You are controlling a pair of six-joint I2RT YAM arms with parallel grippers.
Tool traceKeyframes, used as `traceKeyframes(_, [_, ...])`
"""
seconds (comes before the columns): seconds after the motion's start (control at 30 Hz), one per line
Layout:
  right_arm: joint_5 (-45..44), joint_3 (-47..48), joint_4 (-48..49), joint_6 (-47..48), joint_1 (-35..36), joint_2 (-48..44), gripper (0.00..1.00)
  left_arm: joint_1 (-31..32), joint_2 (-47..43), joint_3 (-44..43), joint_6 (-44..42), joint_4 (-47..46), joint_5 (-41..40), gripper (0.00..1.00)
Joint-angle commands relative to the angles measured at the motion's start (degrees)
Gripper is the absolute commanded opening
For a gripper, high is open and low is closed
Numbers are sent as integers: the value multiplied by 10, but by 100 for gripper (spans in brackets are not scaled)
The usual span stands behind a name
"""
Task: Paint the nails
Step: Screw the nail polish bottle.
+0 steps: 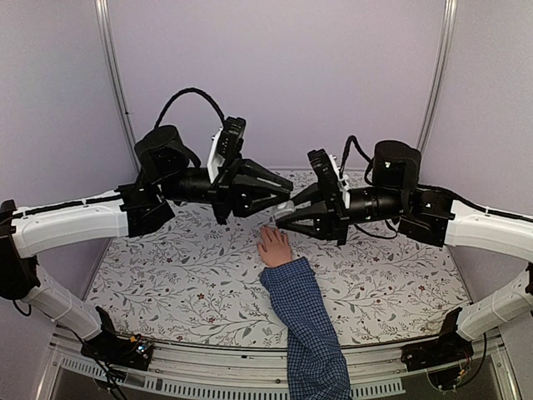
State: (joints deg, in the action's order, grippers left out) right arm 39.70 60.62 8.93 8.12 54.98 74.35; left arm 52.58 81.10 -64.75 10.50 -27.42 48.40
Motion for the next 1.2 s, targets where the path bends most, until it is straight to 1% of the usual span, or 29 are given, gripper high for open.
traceKeyframes(0.0, [144, 58, 63, 29, 6, -5, 0, 0, 31, 16, -5, 37, 79, 0])
traceKeyframes(0.17, [172, 71, 57, 25, 6, 5, 0, 0, 45, 7, -2, 25, 102, 0])
traceKeyframes(0.33, [169, 68, 51, 27, 6, 5, 0, -4, 40, 3, 0, 20, 92, 0])
traceKeyframes(0.5, [149, 53, 51, 27, 5, 0, 0, -15, 21, 8, 9, 15, 62, 10])
traceKeyframes(0.67, [110, 41, 47, 21, 3, -6, 0, -35, -11, 15, 23, 14, 21, 26])
traceKeyframes(0.8, [50, 31, 35, 15, 1, -3, 0, -44, -44, 24, 31, 11, -32, 40])
traceKeyframes(0.9, [-17, 21, 28, 9, 1, -2, 0, -46, -74, 37, 32, 9, -74, 49])
traceKeyframes(1.0, [-101, 16, 19, 4, 0, 1, 0, -46, -98, 49, 35, 20, -124, 51])
traceKeyframes(1.03, [-125, 16, 18, 3, 1, 2, 0, -46, -102, 51, 37, 30, -153, 52])
traceKeyframes(1.17, [-212, 14, 20, 1, 0, 5, 0, -45, -104, 49, 55, 71, -246, 51])
